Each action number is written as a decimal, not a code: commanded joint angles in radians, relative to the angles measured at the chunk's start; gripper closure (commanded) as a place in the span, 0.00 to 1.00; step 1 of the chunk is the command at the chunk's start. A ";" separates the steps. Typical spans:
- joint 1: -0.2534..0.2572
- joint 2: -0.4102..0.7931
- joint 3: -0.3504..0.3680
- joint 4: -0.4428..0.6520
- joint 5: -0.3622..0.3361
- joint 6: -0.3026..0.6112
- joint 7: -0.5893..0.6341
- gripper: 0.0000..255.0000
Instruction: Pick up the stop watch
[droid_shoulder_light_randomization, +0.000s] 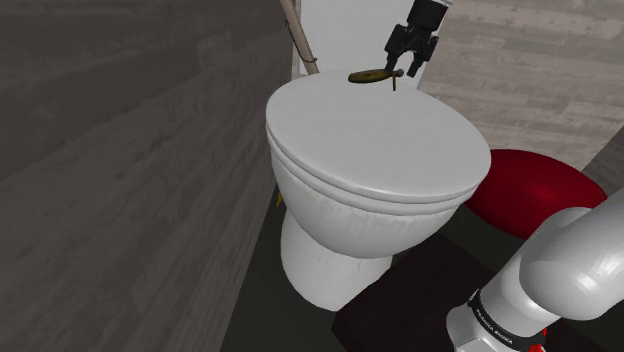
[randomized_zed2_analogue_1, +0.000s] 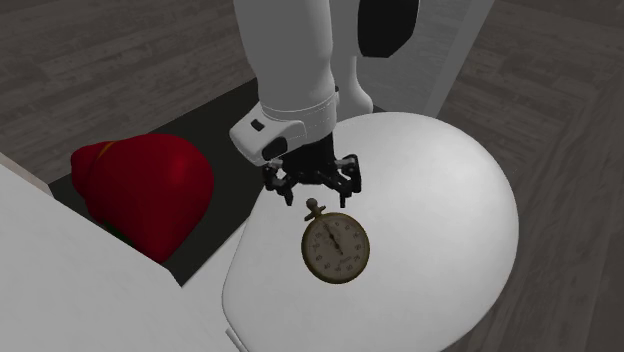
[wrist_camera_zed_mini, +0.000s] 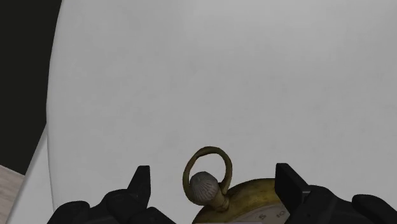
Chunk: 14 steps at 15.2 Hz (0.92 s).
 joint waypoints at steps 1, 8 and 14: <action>-0.001 -0.009 0.001 -0.027 -0.002 0.019 -0.001 0.00; -0.001 -0.009 0.001 -0.028 -0.002 0.020 -0.001 1.00; 0.000 -0.001 0.000 0.008 0.000 -0.008 0.001 1.00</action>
